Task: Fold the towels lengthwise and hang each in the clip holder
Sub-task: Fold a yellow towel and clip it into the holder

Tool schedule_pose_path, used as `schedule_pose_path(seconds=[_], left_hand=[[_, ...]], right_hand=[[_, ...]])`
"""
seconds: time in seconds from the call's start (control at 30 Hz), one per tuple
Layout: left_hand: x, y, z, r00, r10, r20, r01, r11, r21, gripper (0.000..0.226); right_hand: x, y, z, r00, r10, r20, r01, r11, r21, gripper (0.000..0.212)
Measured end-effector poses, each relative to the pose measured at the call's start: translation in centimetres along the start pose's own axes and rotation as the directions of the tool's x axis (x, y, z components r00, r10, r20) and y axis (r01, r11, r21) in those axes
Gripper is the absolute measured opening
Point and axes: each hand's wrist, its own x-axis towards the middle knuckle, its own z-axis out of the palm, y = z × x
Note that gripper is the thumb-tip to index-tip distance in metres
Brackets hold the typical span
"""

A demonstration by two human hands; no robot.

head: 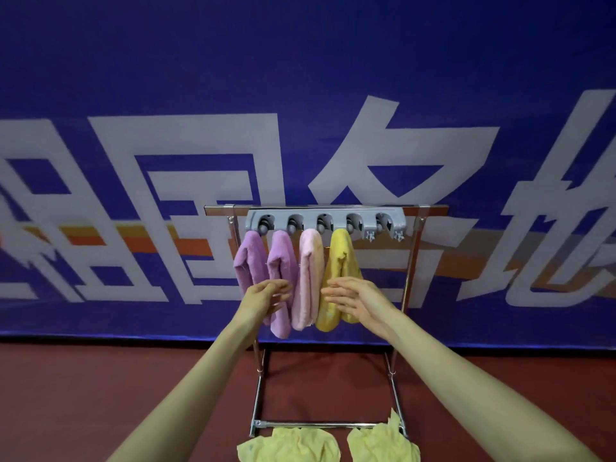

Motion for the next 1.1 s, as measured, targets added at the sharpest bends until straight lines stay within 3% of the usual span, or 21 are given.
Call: schedule_pose_path(seconds=[0.47, 0.7, 1.1], left_hand=[[-2.9, -0.3, -5.7, 0.989, -0.027, 0.144, 0.022, 0.999, 0.038, 0.031], [-1.9, -1.9, -5.5, 0.990, -0.057, 0.128, 0.056, 0.998, 0.012, 0.033], [2.9, -18.0, -3.1, 0.971, -0.238, 0.026, 0.238, 0.971, 0.020, 0.030]], right_hand=[[-3.5, 1.9, 5.9, 0.995, -0.023, -0.092, 0.031, 0.996, 0.085, 0.023], [-2.4, 2.7, 5.2, 0.996, 0.003, -0.094, 0.000, 0.999, 0.037, 0.019], [4.1, 16.0, -0.2, 0.980, 0.158, -0.118, -0.161, 0.987, -0.016, 0.020]])
